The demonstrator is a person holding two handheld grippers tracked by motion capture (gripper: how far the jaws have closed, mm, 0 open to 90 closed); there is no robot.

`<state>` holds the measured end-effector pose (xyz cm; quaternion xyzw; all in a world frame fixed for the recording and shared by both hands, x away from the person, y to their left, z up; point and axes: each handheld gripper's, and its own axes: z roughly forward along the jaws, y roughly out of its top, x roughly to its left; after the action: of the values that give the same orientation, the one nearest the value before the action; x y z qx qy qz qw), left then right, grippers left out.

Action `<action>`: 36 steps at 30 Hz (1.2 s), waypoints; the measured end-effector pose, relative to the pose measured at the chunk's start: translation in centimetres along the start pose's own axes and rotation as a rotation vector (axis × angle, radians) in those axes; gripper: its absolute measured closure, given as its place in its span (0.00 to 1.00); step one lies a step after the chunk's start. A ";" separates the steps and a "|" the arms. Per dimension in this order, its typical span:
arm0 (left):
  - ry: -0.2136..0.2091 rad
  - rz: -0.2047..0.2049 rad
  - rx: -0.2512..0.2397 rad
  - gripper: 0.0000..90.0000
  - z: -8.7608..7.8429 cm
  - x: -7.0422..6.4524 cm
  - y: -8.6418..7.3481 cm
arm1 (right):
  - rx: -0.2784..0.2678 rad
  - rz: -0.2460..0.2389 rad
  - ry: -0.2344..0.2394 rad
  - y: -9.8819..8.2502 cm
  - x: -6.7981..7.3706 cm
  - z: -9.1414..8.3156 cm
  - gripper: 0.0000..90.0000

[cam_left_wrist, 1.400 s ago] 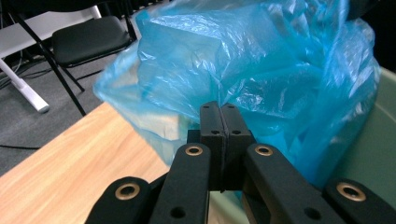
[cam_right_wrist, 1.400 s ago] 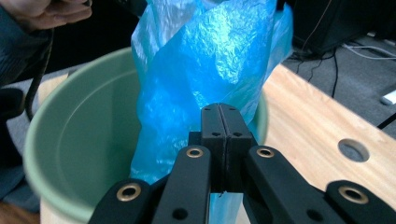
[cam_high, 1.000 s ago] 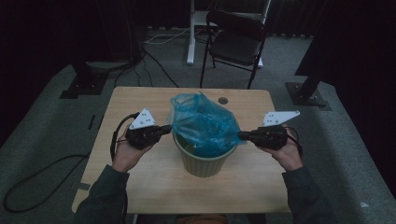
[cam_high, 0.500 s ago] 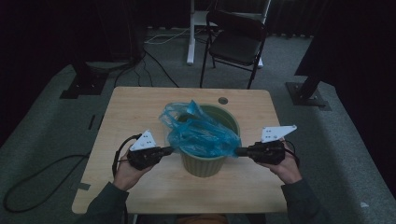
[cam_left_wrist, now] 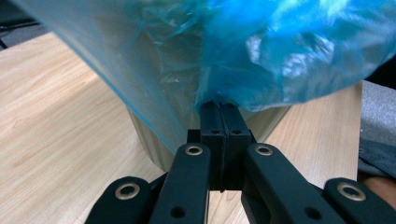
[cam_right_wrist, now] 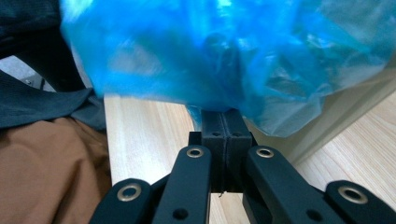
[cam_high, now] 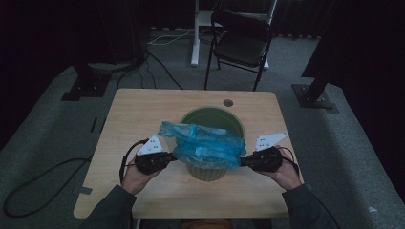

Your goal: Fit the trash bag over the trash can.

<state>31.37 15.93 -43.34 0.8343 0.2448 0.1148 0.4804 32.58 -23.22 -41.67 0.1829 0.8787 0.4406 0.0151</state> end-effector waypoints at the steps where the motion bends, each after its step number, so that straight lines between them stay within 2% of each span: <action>1: -0.001 0.000 -0.002 1.00 -0.1 0.0 0.0 | -0.002 0.002 -0.001 0.0 0.0 -0.1 1.00; 2: 0.003 0.001 -0.004 0.99 -0.2 0.0 0.0 | -0.004 0.000 -0.007 0.0 -0.1 -0.2 1.00; 4: 0.010 0.005 -0.005 0.96 -0.5 0.1 -0.1 | -0.028 0.003 -0.018 0.0 0.0 -1.1 0.84; 6: 0.012 0.004 -0.011 0.95 -0.8 0.1 -0.2 | -0.036 0.002 -0.020 0.0 0.1 -1.4 0.82; 11: 0.019 -0.006 -0.022 0.93 -1.2 0.4 -0.2 | -0.112 -0.019 -0.048 0.2 0.5 -4.3 0.76; 15: 0.026 -0.009 -0.021 0.92 -1.2 0.5 -0.1 | -0.181 -0.023 -0.077 0.6 0.5 -5.9 0.74; 18: 0.026 -0.007 -0.022 0.91 -1.2 0.5 -0.1 | -0.208 -0.027 -0.101 0.9 0.4 -6.3 0.73; 19: 0.027 -0.005 -0.022 0.91 -1.2 0.5 0.0 | -0.238 -0.033 -0.125 1.5 0.4 -6.4 0.72; 23: 0.029 -0.006 -0.027 0.91 -1.3 0.4 0.0 | -0.253 -0.044 -0.143 2.4 0.4 -6.3 0.70; 26: 0.032 -0.009 -0.029 0.89 -1.5 0.6 0.0 | -0.254 -0.058 -0.136 3.5 0.4 -5.6 0.68; 27: 0.035 -0.011 -0.031 0.89 -1.5 0.6 0.0 | -0.249 -0.064 -0.130 3.8 0.3 -5.3 0.69; 29: 0.041 -0.014 -0.034 0.87 -1.7 0.7 -0.1 | -0.235 -0.072 -0.124 4.2 0.3 -4.9 0.81; 31: 0.043 -0.011 -0.038 0.85 -2.1 0.7 -0.1 | -0.211 -0.070 -0.138 4.5 0.1 -4.4 0.92; 34: 0.052 -0.016 -0.048 0.83 -2.7 0.8 -0.3 | -0.203 -0.050 -0.154 4.6 -0.3 -4.2 0.99; 36: 0.056 -0.016 -0.049 0.82 -3.2 0.9 -0.5 | -0.203 -0.037 -0.164 4.5 -0.5 -4.2 1.00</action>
<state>30.67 18.98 -42.15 0.8166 0.2619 0.1405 0.4947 33.65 -24.16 -35.65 0.1999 0.8286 0.5104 0.1135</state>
